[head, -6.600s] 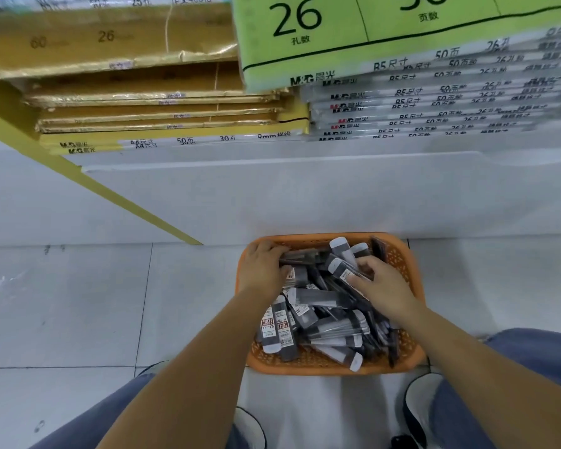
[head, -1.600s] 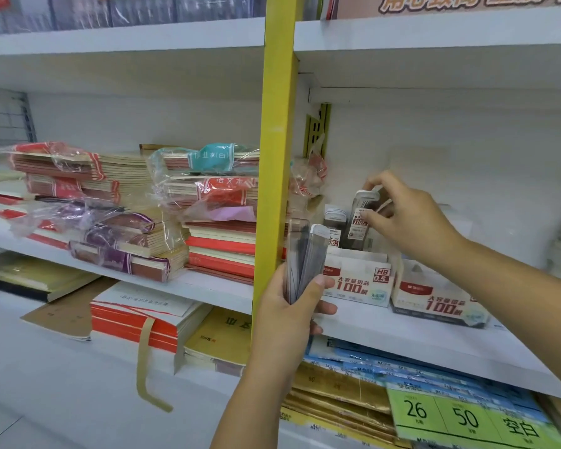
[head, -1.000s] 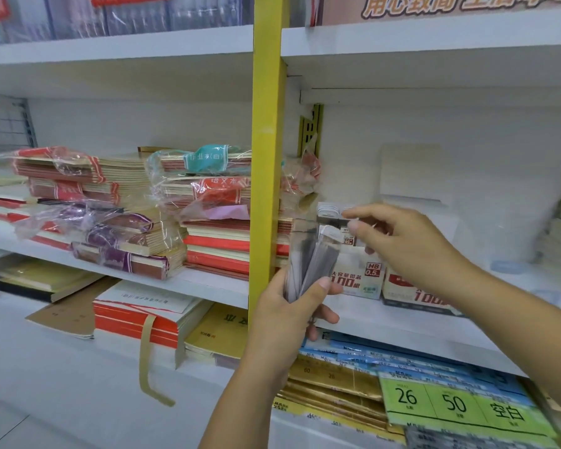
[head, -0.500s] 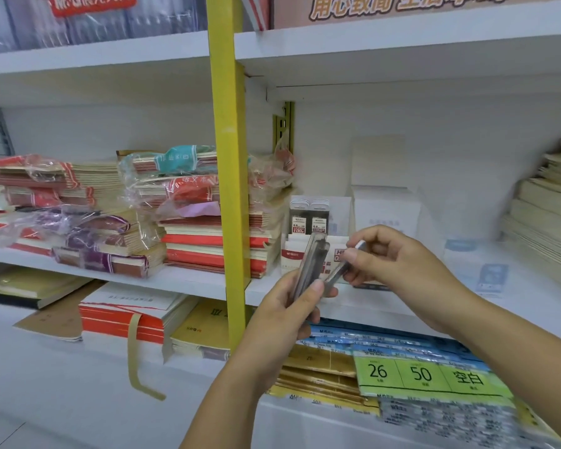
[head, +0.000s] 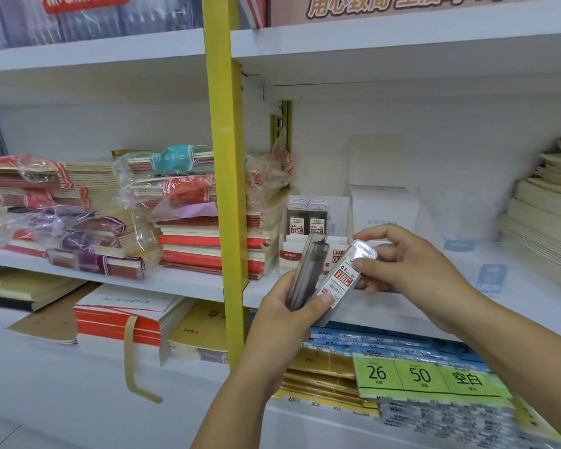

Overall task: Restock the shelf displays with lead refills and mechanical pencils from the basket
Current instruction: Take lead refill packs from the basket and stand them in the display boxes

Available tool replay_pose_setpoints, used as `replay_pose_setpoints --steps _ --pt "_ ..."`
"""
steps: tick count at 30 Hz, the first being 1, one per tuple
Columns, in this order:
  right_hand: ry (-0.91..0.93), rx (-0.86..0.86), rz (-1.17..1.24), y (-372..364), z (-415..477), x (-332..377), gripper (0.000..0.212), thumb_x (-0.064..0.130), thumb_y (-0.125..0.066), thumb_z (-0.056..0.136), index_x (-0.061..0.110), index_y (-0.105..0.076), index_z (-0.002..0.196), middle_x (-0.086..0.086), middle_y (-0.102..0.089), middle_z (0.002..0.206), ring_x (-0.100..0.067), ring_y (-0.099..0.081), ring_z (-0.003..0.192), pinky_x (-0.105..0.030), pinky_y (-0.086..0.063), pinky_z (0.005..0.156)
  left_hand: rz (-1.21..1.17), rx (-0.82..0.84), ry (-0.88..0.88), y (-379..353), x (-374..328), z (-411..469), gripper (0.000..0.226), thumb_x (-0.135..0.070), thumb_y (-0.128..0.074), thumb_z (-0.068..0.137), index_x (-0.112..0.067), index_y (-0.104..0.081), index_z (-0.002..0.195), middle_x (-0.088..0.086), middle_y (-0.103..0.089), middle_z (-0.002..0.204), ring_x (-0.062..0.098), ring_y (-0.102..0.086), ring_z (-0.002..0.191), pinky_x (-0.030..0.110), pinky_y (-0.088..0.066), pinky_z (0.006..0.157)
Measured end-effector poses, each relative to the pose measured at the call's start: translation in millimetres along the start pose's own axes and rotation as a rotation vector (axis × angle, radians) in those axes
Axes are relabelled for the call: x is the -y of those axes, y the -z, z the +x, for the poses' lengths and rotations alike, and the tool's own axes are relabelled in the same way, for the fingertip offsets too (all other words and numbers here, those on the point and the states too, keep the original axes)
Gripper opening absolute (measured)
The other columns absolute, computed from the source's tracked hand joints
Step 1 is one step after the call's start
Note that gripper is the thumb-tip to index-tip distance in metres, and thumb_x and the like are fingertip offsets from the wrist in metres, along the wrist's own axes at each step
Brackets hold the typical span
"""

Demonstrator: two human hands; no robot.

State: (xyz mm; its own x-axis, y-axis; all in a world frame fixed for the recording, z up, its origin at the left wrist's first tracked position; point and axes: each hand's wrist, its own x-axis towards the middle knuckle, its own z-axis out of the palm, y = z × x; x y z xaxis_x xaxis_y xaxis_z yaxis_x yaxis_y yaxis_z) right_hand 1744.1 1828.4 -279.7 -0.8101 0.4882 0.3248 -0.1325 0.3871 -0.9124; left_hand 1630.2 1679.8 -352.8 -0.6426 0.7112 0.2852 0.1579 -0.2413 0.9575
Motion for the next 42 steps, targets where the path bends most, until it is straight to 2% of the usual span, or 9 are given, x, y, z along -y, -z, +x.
replay_pose_setpoints --steps 3,7,13,18,23,27,31,35,42 --pt "0.129 -0.165 -0.052 6 12 15 0.026 0.010 -0.069 0.087 0.029 -0.061 0.103 0.001 -0.076 0.086 -0.016 -0.071 0.068 -0.017 -0.052 0.054 0.023 -0.059 0.005 1 1 3 0.013 -0.047 -0.058 0.097 -0.059 -0.062 0.099 -0.010 -0.074 0.090 0.000 -0.055 0.063 0.019 -0.043 0.054" --pt "0.346 -0.363 -0.349 18 49 38 0.027 0.018 -0.070 0.087 0.034 -0.049 0.095 0.009 -0.073 0.086 -0.003 -0.067 0.071 -0.014 -0.050 0.058 -0.037 -0.146 0.041 5 1 9 0.029 -0.041 -0.048 0.103 -0.059 -0.063 0.087 0.010 -0.073 0.093 0.008 -0.050 0.059 0.024 -0.039 0.049" --pt "0.420 -0.213 -0.844 16 102 34 0.022 0.019 -0.069 0.088 0.026 -0.051 0.097 0.013 -0.061 0.087 0.001 -0.057 0.079 -0.014 -0.040 0.064 0.002 -0.119 -0.036 12 4 20 0.012 -0.039 -0.049 0.103 -0.046 -0.058 0.106 -0.007 -0.077 0.094 0.008 -0.066 0.062 0.023 -0.047 0.045" --pt "0.347 -0.128 -0.834 16 123 22 0.021 0.019 -0.073 0.085 0.028 -0.054 0.087 0.012 -0.063 0.085 -0.004 -0.059 0.079 -0.020 -0.042 0.059 -0.022 -0.115 -0.042 15 6 24 0.012 -0.038 -0.051 0.102 -0.041 -0.057 0.112 -0.008 -0.078 0.095 0.008 -0.068 0.063 0.021 -0.048 0.046" --pt "0.310 -0.163 -0.997 17 136 9 0.008 0.033 -0.069 0.087 0.028 -0.064 0.091 0.004 -0.059 0.093 -0.015 -0.047 0.095 -0.030 -0.037 0.073 -0.071 -0.116 -0.018 16 7 23 0.016 -0.037 -0.054 0.100 -0.037 -0.062 0.114 -0.006 -0.078 0.096 0.008 -0.067 0.065 0.020 -0.047 0.046" --pt "0.316 -0.238 -1.184 15 133 6 0.024 0.031 -0.063 0.092 0.024 -0.070 0.114 -0.001 -0.051 0.102 -0.024 -0.038 0.112 -0.032 -0.034 0.087 -0.114 -0.121 -0.017 18 3 21 0.016 -0.036 -0.058 0.098 -0.035 -0.066 0.113 -0.004 -0.078 0.097 0.007 -0.067 0.063 0.018 -0.046 0.046" --pt "0.452 -0.288 -0.939 6 100 15 0.023 0.026 -0.057 0.095 0.022 -0.070 0.113 0.007 -0.060 0.099 -0.012 -0.051 0.101 -0.019 -0.035 0.083 -0.136 -0.093 -0.006 17 -1 16 0.020 -0.037 -0.058 0.098 -0.034 -0.066 0.116 -0.003 -0.078 0.097 0.005 -0.065 0.063 0.017 -0.045 0.046" --pt "0.288 -0.031 -0.523 -12 43 16 0.014 0.043 -0.054 0.090 0.042 -0.065 0.099 0.026 -0.065 0.082 0.003 -0.062 0.068 -0.011 -0.046 0.058 -0.113 -0.031 -0.017 12 -4 10 0.016 -0.037 -0.059 0.098 -0.039 -0.070 0.110 -0.002 -0.078 0.099 0.004 -0.058 0.062 0.017 -0.041 0.046" --pt "0.117 -0.014 -0.078 -22 -4 -12 0.011 0.020 -0.057 0.095 0.019 -0.068 0.097 -0.002 -0.071 0.070 -0.013 -0.065 0.059 -0.021 -0.053 0.057 -0.052 0.112 0.038 -4 2 0 0.015 -0.043 -0.060 0.098 -0.040 -0.071 0.107 -0.018 -0.061 0.070 0.002 -0.048 0.062 0.016 -0.041 0.054"
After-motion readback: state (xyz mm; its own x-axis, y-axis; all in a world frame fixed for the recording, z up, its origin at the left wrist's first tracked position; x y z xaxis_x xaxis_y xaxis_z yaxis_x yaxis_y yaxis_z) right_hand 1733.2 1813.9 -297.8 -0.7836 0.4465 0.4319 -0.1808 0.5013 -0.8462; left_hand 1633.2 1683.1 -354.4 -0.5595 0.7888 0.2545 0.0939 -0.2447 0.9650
